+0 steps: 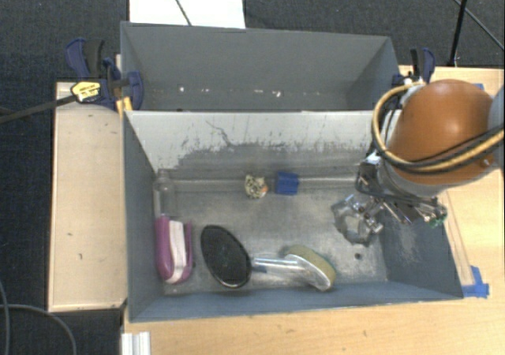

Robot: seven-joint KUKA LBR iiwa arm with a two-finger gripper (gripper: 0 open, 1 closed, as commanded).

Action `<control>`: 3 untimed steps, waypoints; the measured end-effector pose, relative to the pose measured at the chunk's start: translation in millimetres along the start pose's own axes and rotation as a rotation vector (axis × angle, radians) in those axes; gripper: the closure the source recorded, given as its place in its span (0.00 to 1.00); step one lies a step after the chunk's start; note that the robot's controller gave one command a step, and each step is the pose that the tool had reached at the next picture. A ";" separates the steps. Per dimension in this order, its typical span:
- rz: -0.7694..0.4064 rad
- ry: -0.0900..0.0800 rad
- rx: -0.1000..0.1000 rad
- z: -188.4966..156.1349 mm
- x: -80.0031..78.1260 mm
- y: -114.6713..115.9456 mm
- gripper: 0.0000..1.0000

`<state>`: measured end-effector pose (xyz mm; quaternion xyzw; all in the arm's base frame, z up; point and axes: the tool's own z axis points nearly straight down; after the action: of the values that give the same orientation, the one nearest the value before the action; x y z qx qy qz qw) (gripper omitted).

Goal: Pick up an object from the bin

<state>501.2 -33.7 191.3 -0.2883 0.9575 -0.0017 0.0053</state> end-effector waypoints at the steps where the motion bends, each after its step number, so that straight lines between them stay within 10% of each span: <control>1: 0.027 0.003 -0.008 37.3 -57.4 17.7 1.00; 2: 0.034 0.004 -0.005 35.1 -54.1 15.0 0.00; 3: 0.111 0.014 -0.009 103.9 -16.5 65.7 0.00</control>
Offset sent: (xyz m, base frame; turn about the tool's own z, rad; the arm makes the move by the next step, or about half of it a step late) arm 0.0363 0.0417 -0.0351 0.0328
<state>479.9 30.2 87.2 -0.2346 0.9721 0.0010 -0.0026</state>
